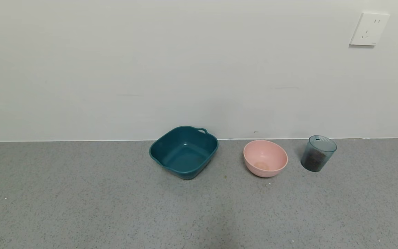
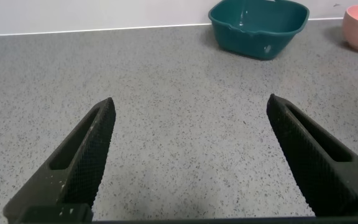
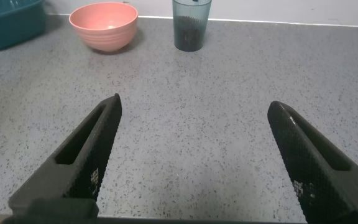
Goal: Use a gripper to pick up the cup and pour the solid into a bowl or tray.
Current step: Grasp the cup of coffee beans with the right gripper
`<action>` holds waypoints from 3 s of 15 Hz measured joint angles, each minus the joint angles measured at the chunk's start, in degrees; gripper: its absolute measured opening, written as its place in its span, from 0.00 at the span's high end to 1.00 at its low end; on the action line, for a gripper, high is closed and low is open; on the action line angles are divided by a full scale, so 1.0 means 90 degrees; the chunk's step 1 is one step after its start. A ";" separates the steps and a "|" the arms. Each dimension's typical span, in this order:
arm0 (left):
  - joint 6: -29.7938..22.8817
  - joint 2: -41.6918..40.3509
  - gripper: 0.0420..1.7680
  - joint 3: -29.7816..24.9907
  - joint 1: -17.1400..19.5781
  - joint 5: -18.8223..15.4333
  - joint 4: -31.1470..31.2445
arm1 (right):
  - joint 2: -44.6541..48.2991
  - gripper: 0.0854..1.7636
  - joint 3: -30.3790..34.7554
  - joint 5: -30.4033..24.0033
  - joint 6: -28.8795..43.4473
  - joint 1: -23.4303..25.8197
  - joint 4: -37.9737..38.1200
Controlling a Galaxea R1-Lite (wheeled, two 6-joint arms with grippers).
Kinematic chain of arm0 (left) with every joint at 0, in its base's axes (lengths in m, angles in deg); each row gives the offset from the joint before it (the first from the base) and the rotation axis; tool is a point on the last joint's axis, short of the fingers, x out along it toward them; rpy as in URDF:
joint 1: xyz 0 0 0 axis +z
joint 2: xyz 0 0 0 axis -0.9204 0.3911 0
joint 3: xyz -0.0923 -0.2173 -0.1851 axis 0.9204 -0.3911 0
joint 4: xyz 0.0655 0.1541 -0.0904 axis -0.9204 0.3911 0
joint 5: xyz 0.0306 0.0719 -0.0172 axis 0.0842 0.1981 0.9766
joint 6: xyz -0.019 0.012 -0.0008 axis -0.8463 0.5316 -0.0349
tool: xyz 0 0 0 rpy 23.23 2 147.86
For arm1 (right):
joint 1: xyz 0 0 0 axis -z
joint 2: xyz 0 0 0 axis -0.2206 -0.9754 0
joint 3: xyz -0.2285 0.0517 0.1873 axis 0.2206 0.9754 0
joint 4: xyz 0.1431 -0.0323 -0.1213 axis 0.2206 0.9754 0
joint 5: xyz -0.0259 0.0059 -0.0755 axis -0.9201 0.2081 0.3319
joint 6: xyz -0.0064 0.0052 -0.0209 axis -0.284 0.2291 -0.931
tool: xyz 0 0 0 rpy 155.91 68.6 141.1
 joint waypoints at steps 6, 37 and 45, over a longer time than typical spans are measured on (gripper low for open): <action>0.0000 0.0000 0.01 0.0000 -0.0003 0.0000 -0.0004 | 0.0000 0.03 0.0000 0.0008 0.0046 0.0003 -0.0045; 0.0000 0.0000 0.01 0.0000 0.0000 0.0000 -0.0003 | -0.7390 0.03 -0.1807 -0.0028 0.0245 -0.0073 -0.3152; 0.0000 0.0000 0.01 0.0000 -0.0003 0.0000 -0.0003 | -1.0137 0.03 -0.1337 -0.0023 0.0245 -0.0102 -0.5772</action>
